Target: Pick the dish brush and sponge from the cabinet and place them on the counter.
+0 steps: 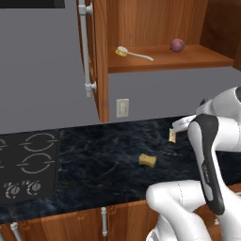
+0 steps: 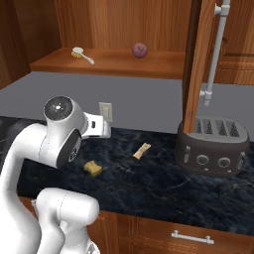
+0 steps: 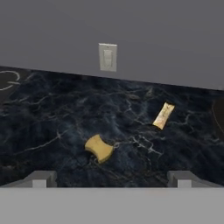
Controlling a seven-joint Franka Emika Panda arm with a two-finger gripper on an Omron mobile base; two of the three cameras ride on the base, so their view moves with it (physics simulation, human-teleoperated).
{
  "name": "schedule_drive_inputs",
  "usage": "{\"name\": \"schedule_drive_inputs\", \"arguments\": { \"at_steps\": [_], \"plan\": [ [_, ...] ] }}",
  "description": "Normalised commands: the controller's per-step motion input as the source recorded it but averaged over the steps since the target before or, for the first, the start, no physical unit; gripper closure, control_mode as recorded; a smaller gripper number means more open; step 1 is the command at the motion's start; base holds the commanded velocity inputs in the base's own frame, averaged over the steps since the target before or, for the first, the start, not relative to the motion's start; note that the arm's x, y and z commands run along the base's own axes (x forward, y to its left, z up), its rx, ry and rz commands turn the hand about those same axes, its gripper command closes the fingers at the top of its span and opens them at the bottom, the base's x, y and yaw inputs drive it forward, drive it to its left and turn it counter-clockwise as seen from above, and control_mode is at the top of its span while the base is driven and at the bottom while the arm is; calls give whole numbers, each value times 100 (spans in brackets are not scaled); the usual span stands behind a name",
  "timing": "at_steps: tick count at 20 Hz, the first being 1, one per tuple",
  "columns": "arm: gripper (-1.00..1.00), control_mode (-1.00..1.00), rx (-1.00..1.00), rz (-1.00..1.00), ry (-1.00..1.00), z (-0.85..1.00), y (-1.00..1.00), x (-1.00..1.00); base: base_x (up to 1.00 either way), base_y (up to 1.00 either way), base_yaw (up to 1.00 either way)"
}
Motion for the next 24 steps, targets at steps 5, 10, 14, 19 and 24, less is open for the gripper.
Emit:
{"name": "schedule_drive_inputs", "arguments": {
  "at_steps": [5, 10, 14, 19, 24],
  "plan": [
    [-100, -100, 1, 0, 0, 60, -6, -13, 0, 0, 0],
    [-100, -100, 0, 0, 0, 49, -3, -16, 0, 0, 0],
    [-100, -100, 0, 0, -15, 8, 0, -30, 0, 0, 0],
    [-100, -100, 0, 0, -21, 10, 0, -35, 0, 0, 0],
    [-100, -100, 0, 0, -6, 32, 7, -1, 0, 0, 0]
  ]
}}
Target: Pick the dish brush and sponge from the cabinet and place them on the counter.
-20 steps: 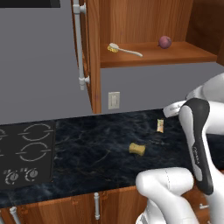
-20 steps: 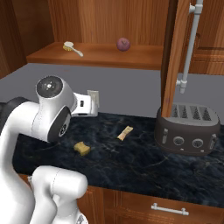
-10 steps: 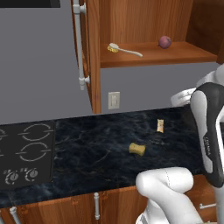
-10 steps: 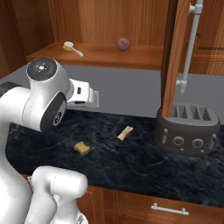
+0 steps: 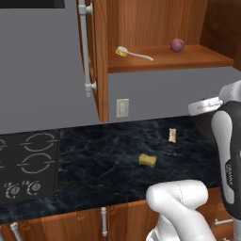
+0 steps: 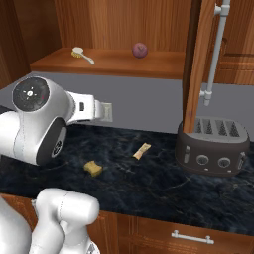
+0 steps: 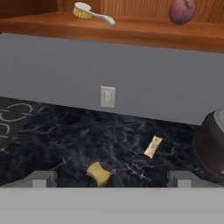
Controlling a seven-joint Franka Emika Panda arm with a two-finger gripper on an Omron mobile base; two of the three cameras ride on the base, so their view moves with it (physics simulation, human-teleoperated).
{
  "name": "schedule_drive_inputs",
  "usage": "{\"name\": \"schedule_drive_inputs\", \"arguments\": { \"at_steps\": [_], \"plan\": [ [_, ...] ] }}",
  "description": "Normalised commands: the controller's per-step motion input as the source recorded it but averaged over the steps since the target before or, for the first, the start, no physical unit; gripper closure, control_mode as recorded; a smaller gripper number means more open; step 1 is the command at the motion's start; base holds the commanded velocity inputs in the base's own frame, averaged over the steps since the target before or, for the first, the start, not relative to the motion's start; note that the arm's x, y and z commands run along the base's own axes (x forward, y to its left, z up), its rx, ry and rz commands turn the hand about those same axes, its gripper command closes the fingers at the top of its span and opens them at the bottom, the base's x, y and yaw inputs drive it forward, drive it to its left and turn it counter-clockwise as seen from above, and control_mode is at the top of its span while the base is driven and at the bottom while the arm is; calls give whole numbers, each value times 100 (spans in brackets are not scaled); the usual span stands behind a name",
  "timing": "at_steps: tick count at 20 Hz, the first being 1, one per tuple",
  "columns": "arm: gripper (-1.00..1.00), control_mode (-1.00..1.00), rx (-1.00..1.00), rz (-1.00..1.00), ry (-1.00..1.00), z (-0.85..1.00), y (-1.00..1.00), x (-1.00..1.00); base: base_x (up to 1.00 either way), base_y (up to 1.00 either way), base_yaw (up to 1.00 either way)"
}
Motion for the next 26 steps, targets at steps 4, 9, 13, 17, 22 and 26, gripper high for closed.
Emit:
{"name": "schedule_drive_inputs", "arguments": {
  "at_steps": [4, 9, 13, 17, 22, 26],
  "plan": [
    [-100, -100, 5, 0, 0, 52, 0, -1, 0, 0, 0],
    [-100, -100, 2, 0, -7, 32, 0, -36, 0, 0, 0],
    [-100, -100, -2, 0, -7, 21, 0, -31, 0, 0, 0],
    [-100, -100, -3, 1, 0, 32, 0, -8, 0, 0, 0],
    [-100, -100, 0, 2, 0, 39, 0, 0, 0, 0, 0],
    [-100, -100, 0, 6, -2, 16, 0, 0, 0, 0, 0]
  ]
}}
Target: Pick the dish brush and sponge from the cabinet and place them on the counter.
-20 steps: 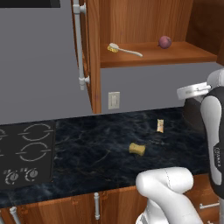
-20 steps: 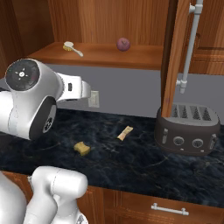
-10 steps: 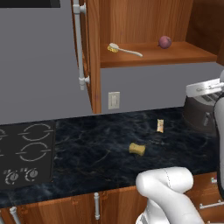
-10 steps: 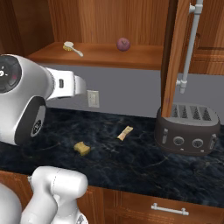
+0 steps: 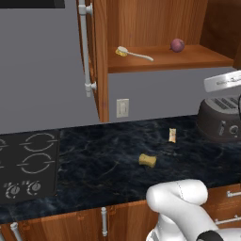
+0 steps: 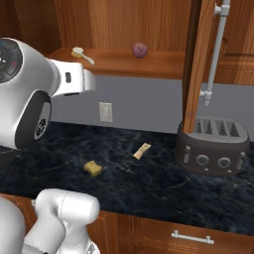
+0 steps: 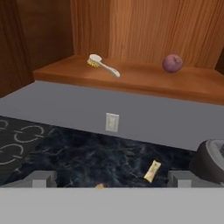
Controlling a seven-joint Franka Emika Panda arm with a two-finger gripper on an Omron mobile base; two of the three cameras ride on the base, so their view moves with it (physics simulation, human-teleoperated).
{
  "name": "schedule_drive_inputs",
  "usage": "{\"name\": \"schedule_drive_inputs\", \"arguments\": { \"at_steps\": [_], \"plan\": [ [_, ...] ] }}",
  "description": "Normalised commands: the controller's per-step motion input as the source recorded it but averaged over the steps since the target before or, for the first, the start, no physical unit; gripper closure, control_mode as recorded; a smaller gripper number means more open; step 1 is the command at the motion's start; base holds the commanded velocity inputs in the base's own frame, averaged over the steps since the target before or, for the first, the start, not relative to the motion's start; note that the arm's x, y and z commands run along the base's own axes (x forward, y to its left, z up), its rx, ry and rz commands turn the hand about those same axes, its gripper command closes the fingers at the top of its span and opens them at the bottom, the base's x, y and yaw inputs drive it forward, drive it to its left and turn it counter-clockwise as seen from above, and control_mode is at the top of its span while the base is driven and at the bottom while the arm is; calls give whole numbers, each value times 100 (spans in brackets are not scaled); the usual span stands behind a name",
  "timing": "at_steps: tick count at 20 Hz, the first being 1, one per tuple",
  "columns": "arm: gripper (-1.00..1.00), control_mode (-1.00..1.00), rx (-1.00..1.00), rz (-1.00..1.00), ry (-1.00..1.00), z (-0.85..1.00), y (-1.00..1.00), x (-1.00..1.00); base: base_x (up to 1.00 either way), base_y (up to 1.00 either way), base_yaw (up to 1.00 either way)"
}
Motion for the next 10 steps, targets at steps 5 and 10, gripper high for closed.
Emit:
{"name": "schedule_drive_inputs", "arguments": {
  "at_steps": [5, 10],
  "plan": [
    [-100, -100, 2, 6, -9, 0, 5, 10, 0, 0, 0],
    [-100, -100, 1, 7, -12, 0, 13, 18, 0, 0, 0]
  ]
}}
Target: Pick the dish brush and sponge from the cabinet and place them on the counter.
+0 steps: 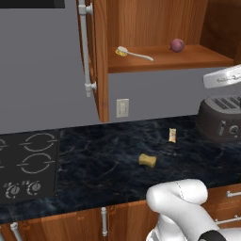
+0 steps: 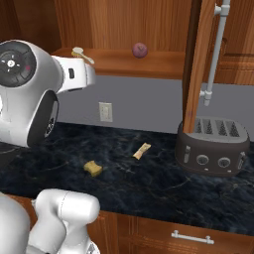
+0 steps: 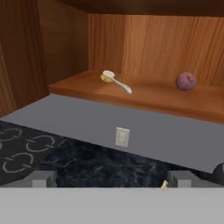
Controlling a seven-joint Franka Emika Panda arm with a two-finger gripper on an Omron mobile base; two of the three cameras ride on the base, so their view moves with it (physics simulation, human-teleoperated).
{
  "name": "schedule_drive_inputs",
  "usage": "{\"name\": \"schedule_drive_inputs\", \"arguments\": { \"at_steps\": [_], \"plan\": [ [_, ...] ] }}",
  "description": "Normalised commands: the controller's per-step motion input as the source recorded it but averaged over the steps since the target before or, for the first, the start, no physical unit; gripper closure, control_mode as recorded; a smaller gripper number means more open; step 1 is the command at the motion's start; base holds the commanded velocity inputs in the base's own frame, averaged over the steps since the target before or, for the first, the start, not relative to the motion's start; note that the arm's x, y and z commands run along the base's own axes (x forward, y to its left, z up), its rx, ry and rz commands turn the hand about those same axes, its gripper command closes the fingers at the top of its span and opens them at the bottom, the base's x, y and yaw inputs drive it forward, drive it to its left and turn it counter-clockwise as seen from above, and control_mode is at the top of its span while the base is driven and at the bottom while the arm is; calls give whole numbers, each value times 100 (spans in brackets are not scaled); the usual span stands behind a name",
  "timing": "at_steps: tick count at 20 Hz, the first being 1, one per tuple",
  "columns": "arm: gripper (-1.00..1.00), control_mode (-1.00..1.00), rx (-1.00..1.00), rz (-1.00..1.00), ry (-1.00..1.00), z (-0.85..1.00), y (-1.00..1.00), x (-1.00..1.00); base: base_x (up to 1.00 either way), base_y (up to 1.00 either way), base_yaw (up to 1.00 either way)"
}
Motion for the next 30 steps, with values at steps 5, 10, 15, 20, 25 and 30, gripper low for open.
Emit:
{"name": "schedule_drive_inputs", "arguments": {
  "at_steps": [5, 10, 15, 20, 25, 30],
  "plan": [
    [-100, -100, 0, 3, -15, 0, 16, 16, 0, 0, 0],
    [-100, -100, 0, 0, -1, 17, 0, 21, 0, 0, 0],
    [-100, -100, 0, 0, 0, 8, 0, 31, 0, 0, 0],
    [-100, -100, 0, 0, 0, 0, 0, 29, 0, 0, 0],
    [-100, -100, -1, -1, 0, 0, 6, 23, 0, 0, 0],
    [-100, -100, -5, -5, 0, 0, 5, 21, 0, 0, 0]
  ]
}}
